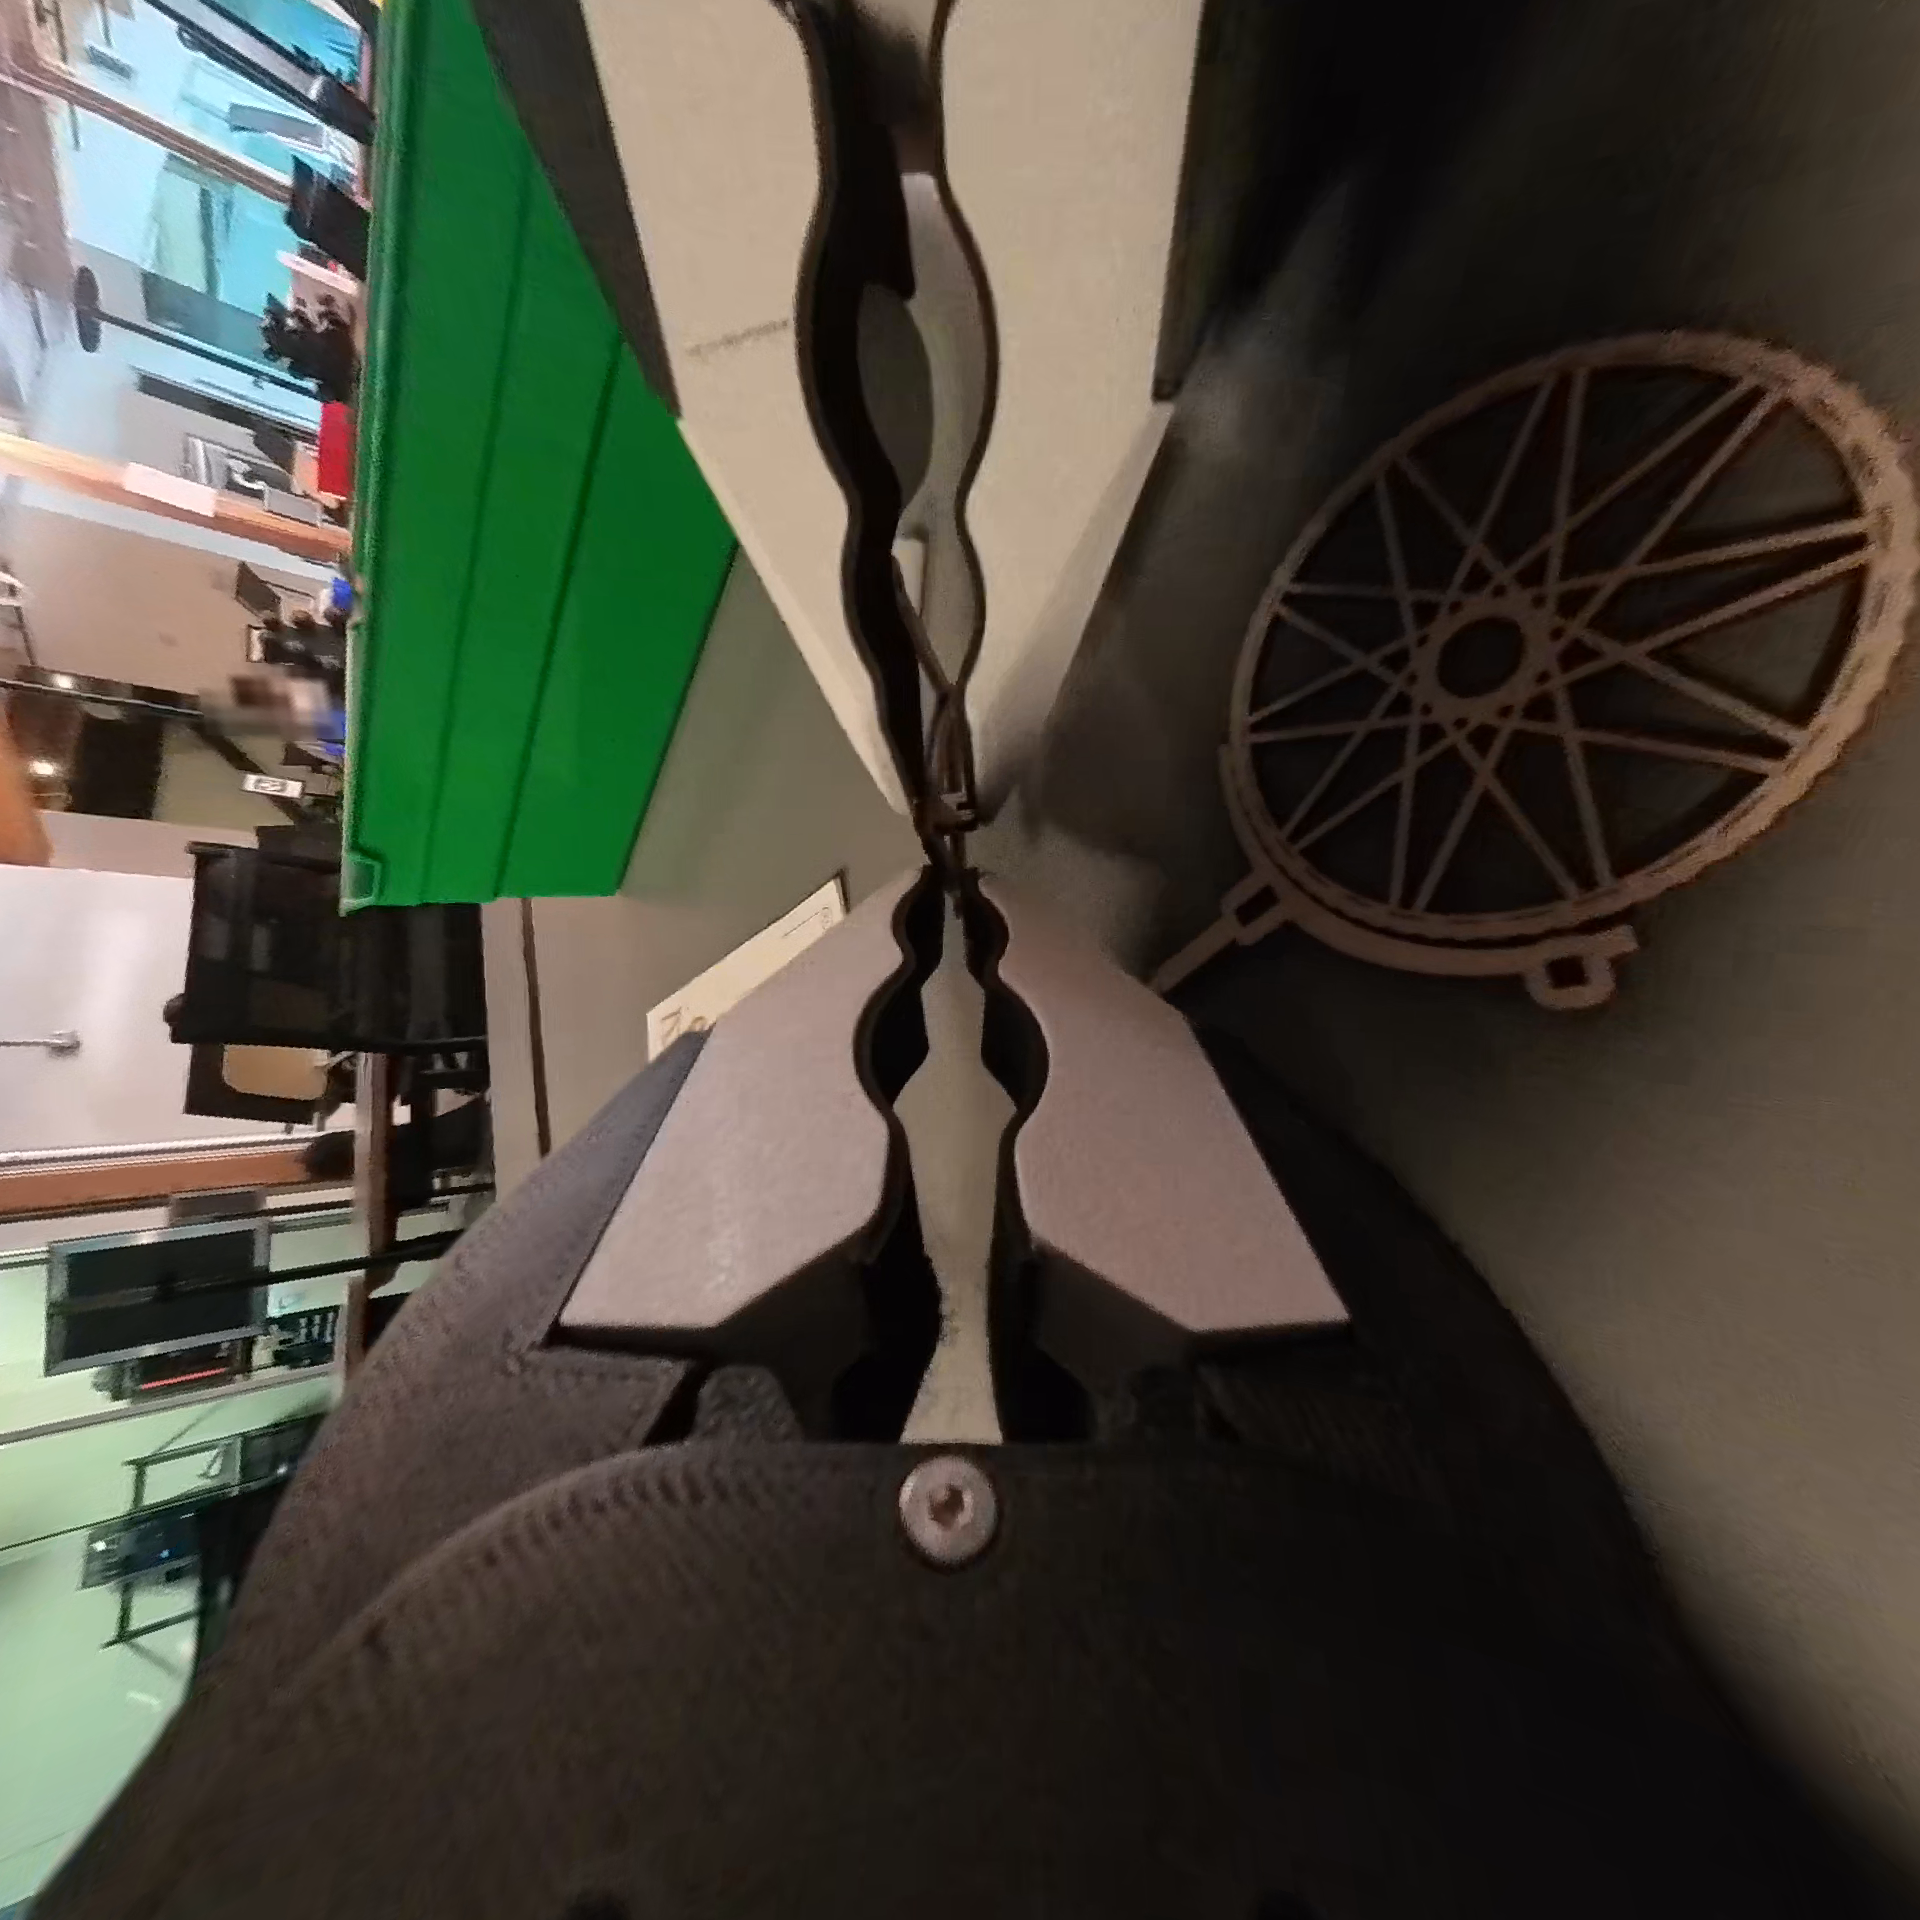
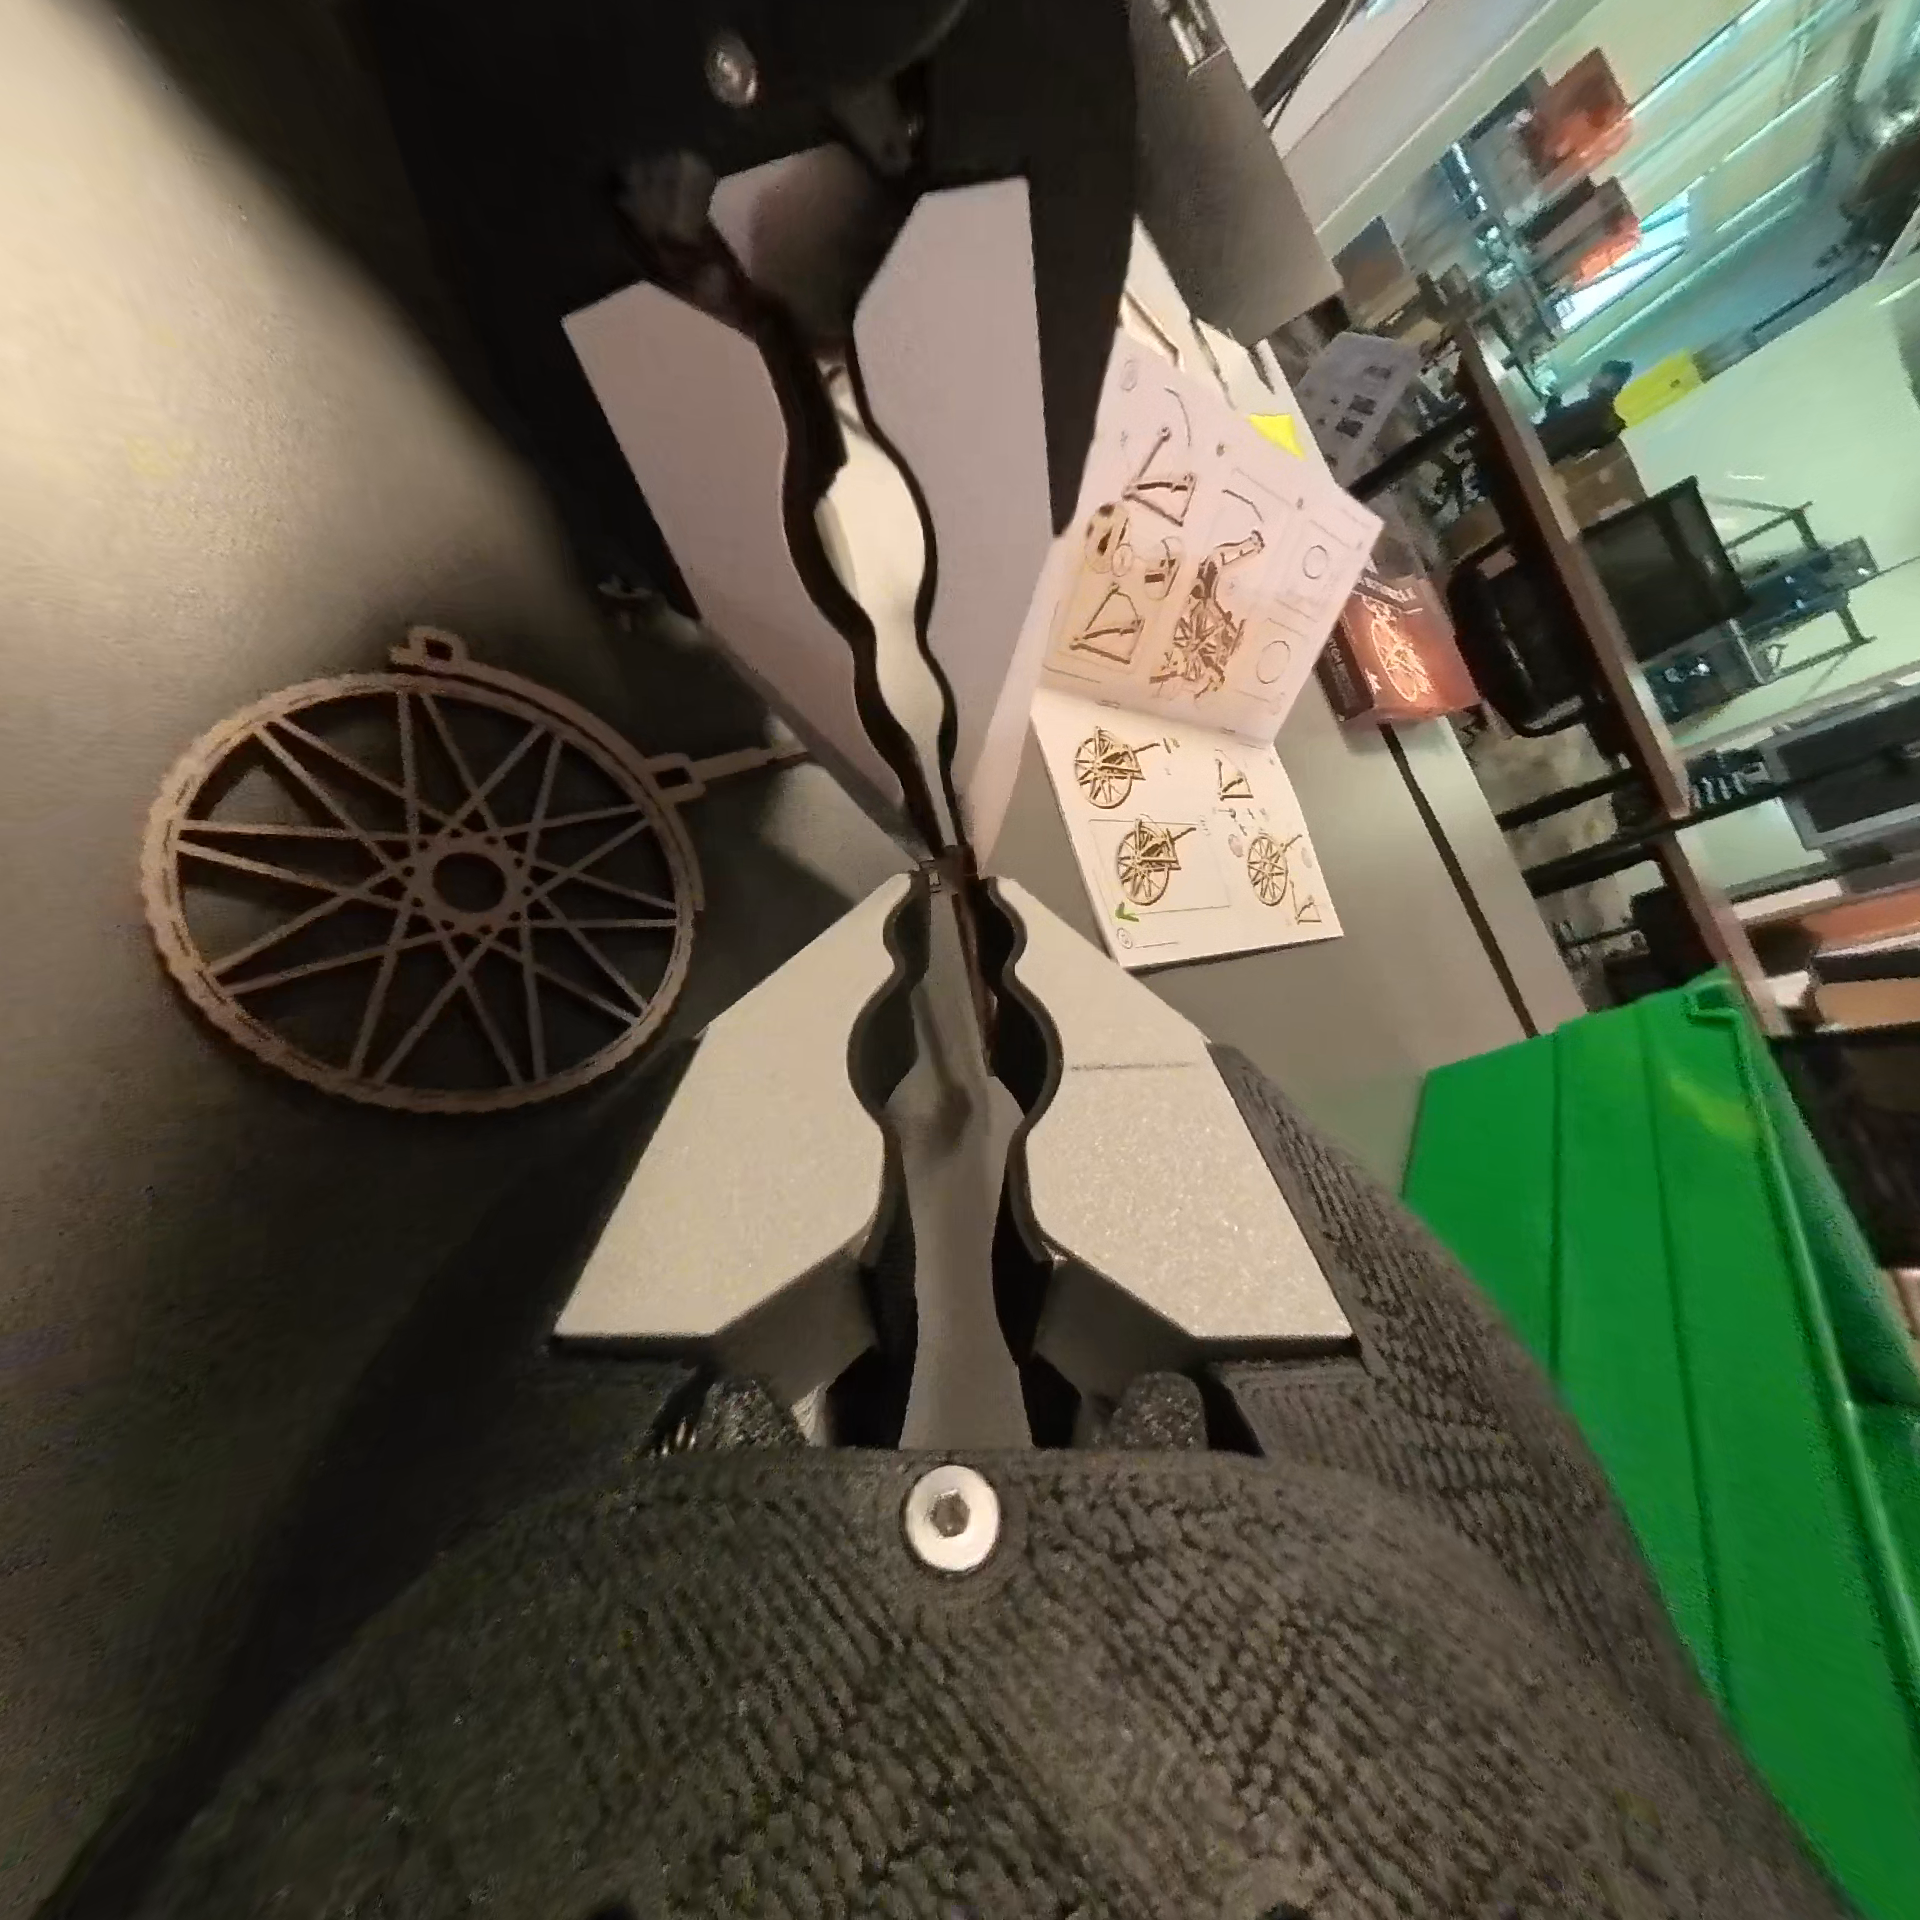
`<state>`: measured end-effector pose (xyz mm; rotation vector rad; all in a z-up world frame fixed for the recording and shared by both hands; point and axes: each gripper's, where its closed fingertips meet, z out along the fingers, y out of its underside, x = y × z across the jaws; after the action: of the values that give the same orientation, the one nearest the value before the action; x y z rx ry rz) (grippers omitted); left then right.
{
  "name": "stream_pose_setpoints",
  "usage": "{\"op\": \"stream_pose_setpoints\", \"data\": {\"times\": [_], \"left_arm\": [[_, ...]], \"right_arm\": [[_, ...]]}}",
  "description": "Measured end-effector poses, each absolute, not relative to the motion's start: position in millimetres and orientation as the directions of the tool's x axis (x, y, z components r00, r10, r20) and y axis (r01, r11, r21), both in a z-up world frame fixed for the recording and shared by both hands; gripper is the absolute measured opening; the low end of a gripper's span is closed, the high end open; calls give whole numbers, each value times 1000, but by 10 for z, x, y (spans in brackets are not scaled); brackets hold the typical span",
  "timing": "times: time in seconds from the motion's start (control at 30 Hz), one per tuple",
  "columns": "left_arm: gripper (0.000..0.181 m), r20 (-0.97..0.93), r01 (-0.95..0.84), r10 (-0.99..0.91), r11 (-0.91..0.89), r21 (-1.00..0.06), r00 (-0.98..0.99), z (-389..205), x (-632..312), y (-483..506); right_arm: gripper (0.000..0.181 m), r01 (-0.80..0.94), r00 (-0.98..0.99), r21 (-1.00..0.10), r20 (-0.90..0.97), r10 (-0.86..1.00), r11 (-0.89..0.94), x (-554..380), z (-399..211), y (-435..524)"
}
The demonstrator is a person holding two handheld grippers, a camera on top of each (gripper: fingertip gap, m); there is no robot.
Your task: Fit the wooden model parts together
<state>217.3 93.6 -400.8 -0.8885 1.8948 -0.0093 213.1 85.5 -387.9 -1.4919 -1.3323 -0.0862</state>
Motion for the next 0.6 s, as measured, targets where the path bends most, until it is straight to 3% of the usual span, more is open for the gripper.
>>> {"op": "stream_pose_setpoints", "data": {"times": [0.33, 0.37, 0.4, 0.43, 0.5, 0.6], "left_arm": [[3, -866, -570, -425, 793, -216, -264, -3990, 2163, 960], [3, -856, -563, -435, 797, -220, -281, -4022, 2157, 936], [1, -822, -502, -442, 834, -230, -358, -4123, 2160, 779], [1, -843, -459, -414, 857, -233, -344, -4098, 2217, 668], [2, -879, -486, -336, 862, -143, -338, -4086, 2273, 670], [1, -870, -528, -391, 828, -190, -301, -4083, 2263, 768]], "right_arm": [[11, 779, 369, -587, 714, 594, 221, 2171, -3847, 920], [5, 784, 411, -589, 730, 546, 197, 2251, -3798, 990], [0, 755, 486, -616, 755, 440, 223, 2340, -3598, 1069], [0, 697, 519, -664, 728, 448, 270, 2321, -3493, 1029], [0, 702, 534, -677, 706, 465, 221, 2383, -3547, 1042], [0, 717, 520, -655, 730, 443, 237, 2370, -3546, 1042]]}}
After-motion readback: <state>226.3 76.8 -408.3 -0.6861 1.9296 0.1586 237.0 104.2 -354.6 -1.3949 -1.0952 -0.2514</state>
